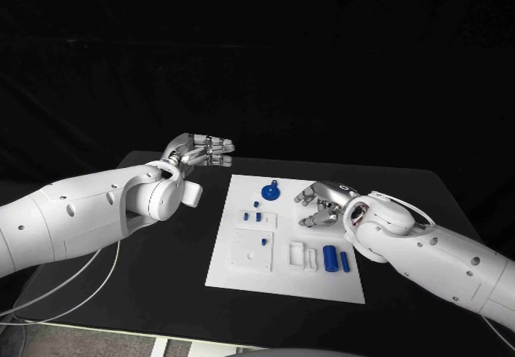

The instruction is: Assemble the parts on the task board

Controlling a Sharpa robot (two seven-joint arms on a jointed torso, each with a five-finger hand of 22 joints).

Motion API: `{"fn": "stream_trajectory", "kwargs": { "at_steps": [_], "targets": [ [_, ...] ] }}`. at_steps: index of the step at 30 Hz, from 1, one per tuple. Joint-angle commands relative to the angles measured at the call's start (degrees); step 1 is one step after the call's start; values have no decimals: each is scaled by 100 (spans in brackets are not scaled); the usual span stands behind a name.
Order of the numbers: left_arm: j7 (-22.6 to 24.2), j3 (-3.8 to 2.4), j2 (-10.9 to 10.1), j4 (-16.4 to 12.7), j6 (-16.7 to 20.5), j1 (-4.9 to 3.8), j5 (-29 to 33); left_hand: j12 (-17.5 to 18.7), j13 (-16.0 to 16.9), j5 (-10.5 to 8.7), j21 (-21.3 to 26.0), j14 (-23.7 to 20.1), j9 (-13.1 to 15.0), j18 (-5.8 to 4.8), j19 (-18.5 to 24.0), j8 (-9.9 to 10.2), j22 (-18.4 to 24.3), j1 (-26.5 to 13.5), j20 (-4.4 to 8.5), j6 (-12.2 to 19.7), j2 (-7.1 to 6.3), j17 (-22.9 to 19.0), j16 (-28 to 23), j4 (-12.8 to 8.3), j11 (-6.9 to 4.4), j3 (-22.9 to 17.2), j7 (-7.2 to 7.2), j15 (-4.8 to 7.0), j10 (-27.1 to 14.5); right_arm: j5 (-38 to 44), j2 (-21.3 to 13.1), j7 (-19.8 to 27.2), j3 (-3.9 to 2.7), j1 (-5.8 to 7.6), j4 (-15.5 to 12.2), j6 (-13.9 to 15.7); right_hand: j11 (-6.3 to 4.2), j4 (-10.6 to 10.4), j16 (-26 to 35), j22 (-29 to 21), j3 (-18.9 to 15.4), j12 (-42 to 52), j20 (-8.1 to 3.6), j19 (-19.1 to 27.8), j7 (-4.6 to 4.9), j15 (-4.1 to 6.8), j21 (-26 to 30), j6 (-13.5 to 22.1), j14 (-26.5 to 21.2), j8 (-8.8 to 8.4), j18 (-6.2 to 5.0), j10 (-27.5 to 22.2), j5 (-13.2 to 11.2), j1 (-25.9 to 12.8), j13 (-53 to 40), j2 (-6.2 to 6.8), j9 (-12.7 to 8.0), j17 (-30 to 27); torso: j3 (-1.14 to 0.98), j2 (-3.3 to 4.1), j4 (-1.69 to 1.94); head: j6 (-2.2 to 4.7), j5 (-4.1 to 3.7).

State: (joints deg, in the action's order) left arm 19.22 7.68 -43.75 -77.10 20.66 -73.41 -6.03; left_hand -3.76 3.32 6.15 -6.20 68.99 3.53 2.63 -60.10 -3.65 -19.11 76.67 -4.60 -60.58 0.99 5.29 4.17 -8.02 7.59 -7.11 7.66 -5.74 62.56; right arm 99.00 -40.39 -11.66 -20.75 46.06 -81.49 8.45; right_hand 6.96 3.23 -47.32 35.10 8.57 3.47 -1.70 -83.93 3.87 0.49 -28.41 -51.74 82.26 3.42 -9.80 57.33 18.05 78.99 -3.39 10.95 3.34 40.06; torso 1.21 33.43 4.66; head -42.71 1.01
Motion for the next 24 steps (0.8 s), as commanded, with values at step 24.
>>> {"fn": "stream_trajectory", "kwargs": {
  "at_steps": [24],
  "targets": [
    [8, 0, 5, -10, -111, 0, 57, 17, 3, -24, -46, 16, 8, 121, -25, -4, 25, 22, -14, -14, 41, 5, -15, 28, 7, 27, 6, -11, -31, 544, 88, -325, -2, 0, 277, -515, -167, 801, 9, -219, 2106, 17, -53, -230, 298, 45, -222, -1218, 0, 16, -18, 637, -574, -691, 5, -75, 25, 16, 7, 1, 1, -40, -36]
  ]
}}
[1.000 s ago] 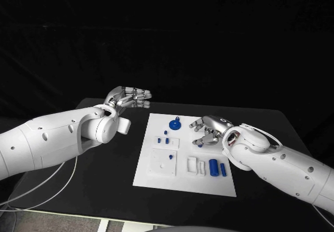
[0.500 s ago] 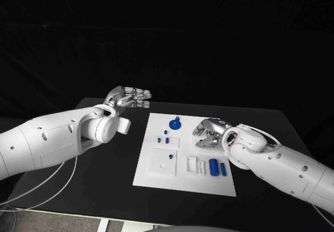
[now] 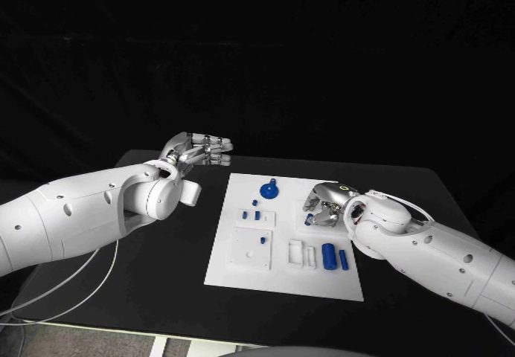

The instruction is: Assemble the parts on the task board

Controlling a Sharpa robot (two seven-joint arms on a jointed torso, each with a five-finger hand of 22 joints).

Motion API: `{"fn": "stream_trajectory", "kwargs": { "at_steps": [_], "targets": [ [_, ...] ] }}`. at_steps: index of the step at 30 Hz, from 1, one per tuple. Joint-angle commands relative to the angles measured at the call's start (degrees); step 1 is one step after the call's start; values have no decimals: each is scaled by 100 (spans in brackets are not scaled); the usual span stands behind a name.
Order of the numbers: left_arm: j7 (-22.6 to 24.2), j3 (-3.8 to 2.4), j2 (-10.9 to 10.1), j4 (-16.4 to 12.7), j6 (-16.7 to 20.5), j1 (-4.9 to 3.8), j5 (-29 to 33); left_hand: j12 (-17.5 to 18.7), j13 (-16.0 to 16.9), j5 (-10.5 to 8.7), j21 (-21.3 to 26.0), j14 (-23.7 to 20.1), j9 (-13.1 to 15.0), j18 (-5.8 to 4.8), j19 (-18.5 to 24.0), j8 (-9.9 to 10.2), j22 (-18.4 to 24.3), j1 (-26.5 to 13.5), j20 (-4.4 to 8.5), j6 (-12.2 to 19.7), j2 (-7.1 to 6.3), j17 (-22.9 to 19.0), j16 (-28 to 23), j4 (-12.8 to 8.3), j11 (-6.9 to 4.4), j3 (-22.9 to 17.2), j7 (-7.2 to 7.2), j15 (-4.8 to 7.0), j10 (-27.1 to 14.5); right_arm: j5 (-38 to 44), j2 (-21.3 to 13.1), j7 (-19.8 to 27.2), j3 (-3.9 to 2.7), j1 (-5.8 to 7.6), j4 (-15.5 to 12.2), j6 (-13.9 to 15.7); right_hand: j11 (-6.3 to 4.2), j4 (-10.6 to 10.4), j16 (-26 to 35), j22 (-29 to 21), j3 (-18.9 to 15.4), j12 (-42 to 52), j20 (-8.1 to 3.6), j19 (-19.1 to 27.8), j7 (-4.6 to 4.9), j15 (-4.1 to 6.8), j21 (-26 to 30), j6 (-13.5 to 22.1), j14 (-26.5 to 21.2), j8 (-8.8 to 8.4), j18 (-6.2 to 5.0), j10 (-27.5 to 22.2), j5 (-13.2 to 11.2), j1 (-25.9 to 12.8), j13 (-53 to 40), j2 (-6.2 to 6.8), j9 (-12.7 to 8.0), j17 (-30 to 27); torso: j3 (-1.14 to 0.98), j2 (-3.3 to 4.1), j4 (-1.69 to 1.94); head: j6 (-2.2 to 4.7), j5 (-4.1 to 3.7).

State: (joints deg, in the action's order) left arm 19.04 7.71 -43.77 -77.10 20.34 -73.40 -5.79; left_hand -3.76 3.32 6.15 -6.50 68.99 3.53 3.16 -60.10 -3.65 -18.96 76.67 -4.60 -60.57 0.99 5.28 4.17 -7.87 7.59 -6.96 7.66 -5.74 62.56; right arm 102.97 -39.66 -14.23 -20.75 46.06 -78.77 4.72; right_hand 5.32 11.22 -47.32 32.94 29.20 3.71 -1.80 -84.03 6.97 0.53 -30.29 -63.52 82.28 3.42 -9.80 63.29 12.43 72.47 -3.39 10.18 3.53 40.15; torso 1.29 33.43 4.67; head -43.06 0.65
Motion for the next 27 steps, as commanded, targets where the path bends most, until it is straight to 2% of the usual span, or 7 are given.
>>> {"fn": "stream_trajectory", "kwargs": {
  "at_steps": [1, 13, 16, 18, 19, 23, 27],
  "targets": [
    [25, -4, 6, -10, -79, -1, 33, 17, 3, -24, -16, 16, 8, 68, -25, -4, 9, 22, -14, -14, 41, 6, -15, 13, 7, 12, 6, -11, -30, 149, 20, -68, -2, -1, 10, -151, -2, 3, 9, -2, 68, -8, -43, -219, -14, 39, -37, -48, -1, 16, -16, 41, -14, -45, 6, 6, 7, 9, -2, 1, 1, -10, 0],
    [17, -4, 4, -8, -87, 0, 33, 17, 3, -24, -16, 16, 8, 68, -25, -4, 9, 22, -14, -14, 41, 6, -15, 13, 7, 12, 6, -11, -30, 154, 73, -45, 1, -6, 54, -212, -17, -10, 13, 1, 177, -7, -34, -206, -25, 29, -29, -85, -14, 15, 10, 113, -60, -77, 6, -6, 7, 14, 1, 0, -6, -34, -7],
    [17, -4, 9, -6, -92, 0, 33, 17, 3, -24, -20, 15, 8, 68, -23, -4, 13, 19, -15, -14, 43, 6, -15, 15, 8, 15, 6, -11, -31, 153, 99, -41, 3, -9, 75, -243, -23, -23, 10, 11, 229, -5, -33, -201, -29, 29, -23, -102, -26, 17, 15, 136, -105, -85, 6, -27, 8, 19, -1, 0, 2, -42, -10],
    [16, -4, 9, -7, -96, 1, 33, 16, 3, -24, -29, 11, 8, 68, -17, -4, 23, 12, -17, -14, 51, 6, -16, 21, 9, 22, 6, -13, -34, 159, 109, -50, 5, -10, 84, -258, -55, -20, 4, 26, 339, 3, -45, -199, -39, 49, -28, -131, -30, 18, 21, 268, -214, -75, 4, -64, 8, 25, -1, 0, 9, -54, -19],
    [16, -4, 8, -6, -97, 1, 33, 16, 3, -24, -29, 11, 8, 68, -17, -4, 23, 12, -17, -14, 51, 6, -16, 21, 9, 22, 6, -13, -34, 168, 112, -65, 6, -11, 88, -266, -84, -11, 1, 35, 432, 13, -56, -198, -46, 65, -32, -148, -32, 19, 28, 379, -363, -56, 3, -103, 9, 29, 0, -1, 8, -57, -20],
    [14, -3, 4, -2, -96, 1, 34, 16, 3, -25, -33, 11, 9, 68, -16, -5, 28, 4, -18, -17, 56, 6, -15, 27, 9, 25, 4, -14, -37, 215, 116, -135, 8, -12, 102, -298, -121, -34, -5, 79, 720, -3, -90, -190, -53, 92, -47, -174, -28, 19, 65, 525, -653, -99, 0, -125, 10, 42, 1, 0, 2, -65, -21],
    [12, -3, 7, 4, -98, 1, 34, 16, 3, -25, -33, 11, 9, 68, -16, -5, 28, 4, -18, -17, 56, 6, -15, 27, 9, 25, 4, -14, -37, 250, 117, -179, 10, -14, 108, -324, -161, -20, -1, 112, 845, 1, -116, -183, -69, 119, -55, -245, -31, 21, 88, 676, -724, -55, -5, -170, 12, 50, 3, -1, -2, -76, -21]
  ]
}}
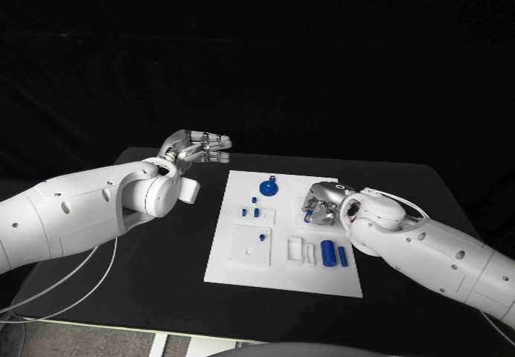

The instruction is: Assemble the parts on the task board

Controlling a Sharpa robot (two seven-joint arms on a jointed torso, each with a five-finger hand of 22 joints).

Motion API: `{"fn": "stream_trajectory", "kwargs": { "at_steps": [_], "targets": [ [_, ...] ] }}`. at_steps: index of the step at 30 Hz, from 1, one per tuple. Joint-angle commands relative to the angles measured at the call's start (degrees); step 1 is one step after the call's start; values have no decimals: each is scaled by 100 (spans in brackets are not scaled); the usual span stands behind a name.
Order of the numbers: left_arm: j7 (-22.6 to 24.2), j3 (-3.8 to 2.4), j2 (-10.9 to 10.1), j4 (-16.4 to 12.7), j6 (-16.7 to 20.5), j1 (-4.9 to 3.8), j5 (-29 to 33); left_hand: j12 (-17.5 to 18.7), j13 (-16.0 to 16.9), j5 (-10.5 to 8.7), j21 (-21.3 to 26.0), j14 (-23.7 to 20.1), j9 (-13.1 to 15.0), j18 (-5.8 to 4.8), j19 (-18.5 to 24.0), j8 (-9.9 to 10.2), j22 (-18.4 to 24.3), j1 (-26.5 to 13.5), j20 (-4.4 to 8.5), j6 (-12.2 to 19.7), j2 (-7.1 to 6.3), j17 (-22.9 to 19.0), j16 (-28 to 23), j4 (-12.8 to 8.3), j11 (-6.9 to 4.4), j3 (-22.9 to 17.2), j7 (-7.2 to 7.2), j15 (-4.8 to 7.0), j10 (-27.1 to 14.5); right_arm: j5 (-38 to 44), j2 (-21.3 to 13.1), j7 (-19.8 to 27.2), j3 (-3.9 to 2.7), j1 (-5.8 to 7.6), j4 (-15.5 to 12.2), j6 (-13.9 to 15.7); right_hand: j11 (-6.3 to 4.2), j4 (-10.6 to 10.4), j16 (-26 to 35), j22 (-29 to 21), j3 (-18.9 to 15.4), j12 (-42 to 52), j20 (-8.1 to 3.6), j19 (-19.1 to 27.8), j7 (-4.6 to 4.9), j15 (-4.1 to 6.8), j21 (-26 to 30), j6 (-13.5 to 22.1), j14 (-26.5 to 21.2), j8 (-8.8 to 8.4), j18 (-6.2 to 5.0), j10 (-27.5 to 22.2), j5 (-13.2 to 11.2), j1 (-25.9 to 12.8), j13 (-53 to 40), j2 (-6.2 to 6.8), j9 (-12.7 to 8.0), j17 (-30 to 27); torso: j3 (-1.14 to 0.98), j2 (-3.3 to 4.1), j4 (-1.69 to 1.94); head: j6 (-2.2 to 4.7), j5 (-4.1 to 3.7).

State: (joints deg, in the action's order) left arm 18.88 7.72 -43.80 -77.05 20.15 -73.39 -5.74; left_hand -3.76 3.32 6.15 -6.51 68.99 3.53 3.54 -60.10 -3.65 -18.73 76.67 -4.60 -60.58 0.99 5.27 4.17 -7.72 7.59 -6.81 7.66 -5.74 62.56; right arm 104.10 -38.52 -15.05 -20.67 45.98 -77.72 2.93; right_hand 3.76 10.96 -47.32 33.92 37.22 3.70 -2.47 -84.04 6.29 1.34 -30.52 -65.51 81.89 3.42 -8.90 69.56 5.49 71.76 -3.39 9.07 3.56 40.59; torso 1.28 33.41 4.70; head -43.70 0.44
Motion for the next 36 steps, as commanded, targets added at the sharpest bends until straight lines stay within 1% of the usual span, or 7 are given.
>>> {"fn": "stream_trajectory", "kwargs": {
  "at_steps": [1, 16, 19, 20, 22, 30, 36],
  "targets": [
    [28, -4, 11, 0, -81, 0, 29, 16, 3, -25, -32, 11, 9, 30, -17, -5, 5, 4, -18, -17, 56, 7, -15, 12, 9, 10, 4, -14, -37, 145, 4, -104, 3, -6, 3, -153, -11, 11, 1, 25, 65, -1, -56, -180, -4, 42, -35, -60, 8, 19, 5, 74, -31, 20, -5, -64, 9, 9, 3, -1, -6, -16, 2],
    [-28, -3, 16, 17, -69, 7, 38, 17, 4, -28, -37, 1, 8, 30, -11, -3, 29, -9, -24, 18, 50, 6, -16, 29, 19, 31, 17, -20, -66, 187, 37, -81, 13, -26, 43, -74, -33, 80, 13, 170, 177, 4, -79, -145, -16, 60, -48, -116, 11, 21, 20, 157, -107, 50, -8, -109, 12, 44, 1, 0, -3, -50, 0],
    [-35, -3, 19, 20, -70, 10, 39, 14, 4, -28, -37, -4, 8, 30, -10, -4, 36, -13, -27, 23, 56, 6, -17, 39, 20, 35, 18, -23, -69, 192, 42, -2, 14, -33, 37, 166, -109, 112, 10, 223, 153, 41, -134, -139, -72, 135, -74, -324, 19, 44, 18, 389, -141, 120, -19, -162, 38, 55, 2, 0, -3, -55, -1],
    [-37, -3, 20, 21, -70, 10, 39, 14, 4, -28, -37, -4, 8, 30, -10, -4, 36, -13, -27, 23, 56, 6, -17, 39, 20, 35, 18, -23, -69, 196, 44, 25, 14, -36, 32, 252, -169, 128, 16, 246, 137, 100, -145, -122, -117, 156, -84, -465, 10, 80, 36, 564, -172, 157, -42, -190, 62, 58, 2, 0, -3, -55, -1],
    [-39, -3, 21, 22, -71, 12, 39, 14, 4, -28, -37, -4, 8, 30, -10, -4, 36, -13, -27, 23, 56, 6, -17, 39, 20, 35, 18, -23, -69, 202, 45, 69, 14, -39, 21, 399, -211, 149, 30, 313, 141, 84, -194, -89, -152, 195, -124, -606, 9, 43, 82, 702, -179, 171, -36, -205, 72, 64, 3, 0, -2, -58, -1],
    [-41, -3, 21, 37, -74, 20, 42, 14, 4, -28, -37, -4, 8, 30, -10, -4, 36, -13, -27, 23, 56, 6, -17, 39, 20, 35, 18, -23, -69, 232, 40, 151, 13, -47, -55, 831, -243, 156, 71, 513, 233, 26, -255, -30, -181, 237, -192, -716, 44, 27, 129, 832, -174, 132, -40, -187, 64, 99, -2, 1, 2, -74, 69],
    [-27, -3, 31, 73, -37, 25, 73, 15, 4, -32, -41, -2, 7, 32, -14, 0, 59, -13, -29, 44, 58, 8, -14, 54, 22, 48, 24, -23, -79, 247, -12, 162, 3, -48, -208, 1093, -255, 139, 87, 595, 236, 23, -267, -33, -190, 248, -176, -748, 57, 27, 135, 860, -229, 132, -40, -178, 65, 129, 6, 0, -4, -51, 131]
  ]
}}
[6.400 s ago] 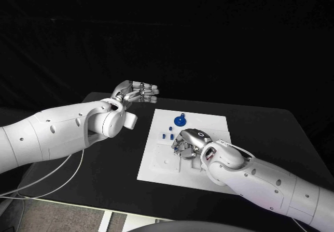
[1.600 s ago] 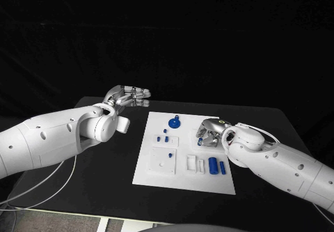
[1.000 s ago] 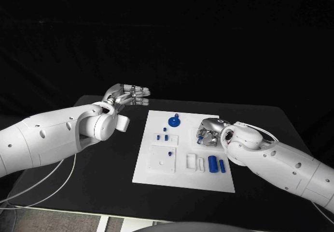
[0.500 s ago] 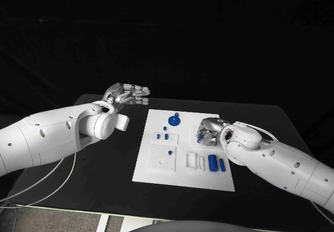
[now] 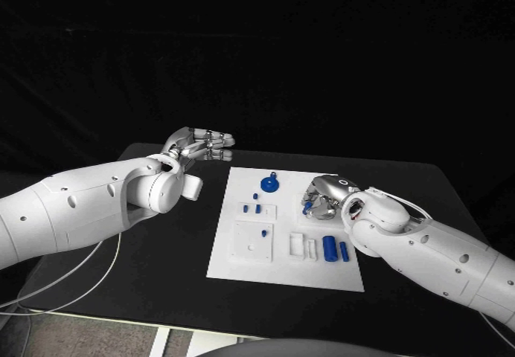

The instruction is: Assemble the parts on the task board

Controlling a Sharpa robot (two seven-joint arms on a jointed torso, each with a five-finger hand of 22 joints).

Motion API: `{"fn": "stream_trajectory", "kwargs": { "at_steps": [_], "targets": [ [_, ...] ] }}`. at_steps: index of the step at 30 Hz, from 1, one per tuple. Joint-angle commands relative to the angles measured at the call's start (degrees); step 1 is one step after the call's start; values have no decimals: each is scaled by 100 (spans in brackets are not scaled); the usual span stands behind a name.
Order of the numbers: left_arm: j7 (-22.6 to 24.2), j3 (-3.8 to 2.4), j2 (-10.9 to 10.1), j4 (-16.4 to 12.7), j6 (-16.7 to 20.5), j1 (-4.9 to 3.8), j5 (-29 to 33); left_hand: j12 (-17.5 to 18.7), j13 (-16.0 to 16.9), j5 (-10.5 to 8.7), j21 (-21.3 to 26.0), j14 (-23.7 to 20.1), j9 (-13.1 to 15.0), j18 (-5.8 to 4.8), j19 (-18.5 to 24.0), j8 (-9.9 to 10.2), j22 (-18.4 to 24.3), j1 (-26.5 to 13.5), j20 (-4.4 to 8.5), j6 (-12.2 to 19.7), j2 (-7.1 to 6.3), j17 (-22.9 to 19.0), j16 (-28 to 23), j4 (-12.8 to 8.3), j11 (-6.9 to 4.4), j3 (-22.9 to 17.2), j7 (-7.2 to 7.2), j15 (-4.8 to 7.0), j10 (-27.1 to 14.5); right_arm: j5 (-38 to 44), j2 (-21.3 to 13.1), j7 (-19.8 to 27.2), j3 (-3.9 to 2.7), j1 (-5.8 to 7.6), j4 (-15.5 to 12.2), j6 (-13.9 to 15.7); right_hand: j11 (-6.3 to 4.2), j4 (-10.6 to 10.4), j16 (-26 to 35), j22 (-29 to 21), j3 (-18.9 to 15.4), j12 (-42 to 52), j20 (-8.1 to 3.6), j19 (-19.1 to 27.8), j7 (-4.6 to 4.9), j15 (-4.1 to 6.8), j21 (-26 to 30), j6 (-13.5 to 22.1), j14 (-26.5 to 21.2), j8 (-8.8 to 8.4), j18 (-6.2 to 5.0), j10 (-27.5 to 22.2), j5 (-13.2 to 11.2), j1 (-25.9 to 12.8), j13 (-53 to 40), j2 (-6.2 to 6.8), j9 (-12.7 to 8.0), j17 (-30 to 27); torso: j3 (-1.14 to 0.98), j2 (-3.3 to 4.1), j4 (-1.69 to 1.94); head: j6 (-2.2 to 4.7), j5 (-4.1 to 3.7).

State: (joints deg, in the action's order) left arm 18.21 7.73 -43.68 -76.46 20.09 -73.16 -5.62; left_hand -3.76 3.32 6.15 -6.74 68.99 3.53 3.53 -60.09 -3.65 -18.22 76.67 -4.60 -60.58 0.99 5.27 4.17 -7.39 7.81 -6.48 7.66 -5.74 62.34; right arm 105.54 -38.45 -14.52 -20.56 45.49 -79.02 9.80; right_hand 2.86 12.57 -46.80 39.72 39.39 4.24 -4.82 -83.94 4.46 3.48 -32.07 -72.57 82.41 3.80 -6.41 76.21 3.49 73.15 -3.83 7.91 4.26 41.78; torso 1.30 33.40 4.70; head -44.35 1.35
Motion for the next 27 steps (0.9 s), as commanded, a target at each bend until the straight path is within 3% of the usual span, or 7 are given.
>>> {"fn": "stream_trajectory", "kwargs": {
  "at_steps": [1, 8, 16, 22, 27],
  "targets": [
    [41, -4, 23, 26, -25, 5, 69, 14, 4, -35, -19, -1, 7, 33, -16, -1, 10, -13, -29, 55, 56, 9, -13, 22, 1, 18, 28, -23, -59, 104, -30, 108, -15, 2, -124, 439, -165, -23, 36, 16, 19, -30, -32, -43, -8, 35, -21, -43, 6, -10, -113, 195, -29, -6, 4, -62, -5, 9, 6, -1, -8, 17, 46],
    [54, -4, 47, 79, -14, 46, 103, 17, 3, -31, -21, 0, 8, 34, -18, -5, 18, -7, -29, 59, 57, 10, -14, 25, 8, 22, 28, -24, -81, 22, -46, 126, -104, 6, -529, 534, -167, -28, 40, 54, 29, -32, -38, -53, -11, 40, -6, -55, 8, -11, -113, 204, -30, -1, 5, -51, -6, 26, 6, -1, -6, 29, 60],
    [62, -4, 58, 99, -13, 70, 124, 17, 3, -31, -21, 0, 8, 34, -18, -5, 18, -7, -29, 59, 57, 10, -14, 25, 8, 22, 28, -24, -81, -109, 163, 208, -106, 3, -783, 425, -163, -17, 61, 95, 9, -31, -37, -52, -7, 40, 35, -43, 9, -12, -113, 192, -10, -9, 5, -71, -8, 33, 9, 0, -1, 30, 109],
    [65, -4, 83, 105, -18, 79, 134, 14, 4, -27, -26, 1, 8, 36, -21, -5, 41, -3, -30, 55, 68, 12, -14, 35, 8, 32, 27, -24, -85, -81, 402, 274, 31, -15, -835, 394, -161, 0, 68, 119, 6, -34, -38, -60, -5, 40, 53, -38, 9, -12, -114, 188, 15, -17, 6, -82, -9, 39, 5, 1, 7, 19, 151],
    [69, -4, 110, 108, -24, 88, 141, 14, 4, -27, -26, 1, 8, 36, -21, -5, 41, -3, -30, 55, 68, 12, -14, 35, 8, 32, 27, -24, -85, -103, 591, 357, 260, -25, -829, 339, -160, 52, 83, 216, -10, -34, -38, -90, -5, 41, 144, -36, 13, -13, -113, 188, 29, -49, 6, -118, -9, 61, 6, 5, 11, 31, 160]
  ]
}}
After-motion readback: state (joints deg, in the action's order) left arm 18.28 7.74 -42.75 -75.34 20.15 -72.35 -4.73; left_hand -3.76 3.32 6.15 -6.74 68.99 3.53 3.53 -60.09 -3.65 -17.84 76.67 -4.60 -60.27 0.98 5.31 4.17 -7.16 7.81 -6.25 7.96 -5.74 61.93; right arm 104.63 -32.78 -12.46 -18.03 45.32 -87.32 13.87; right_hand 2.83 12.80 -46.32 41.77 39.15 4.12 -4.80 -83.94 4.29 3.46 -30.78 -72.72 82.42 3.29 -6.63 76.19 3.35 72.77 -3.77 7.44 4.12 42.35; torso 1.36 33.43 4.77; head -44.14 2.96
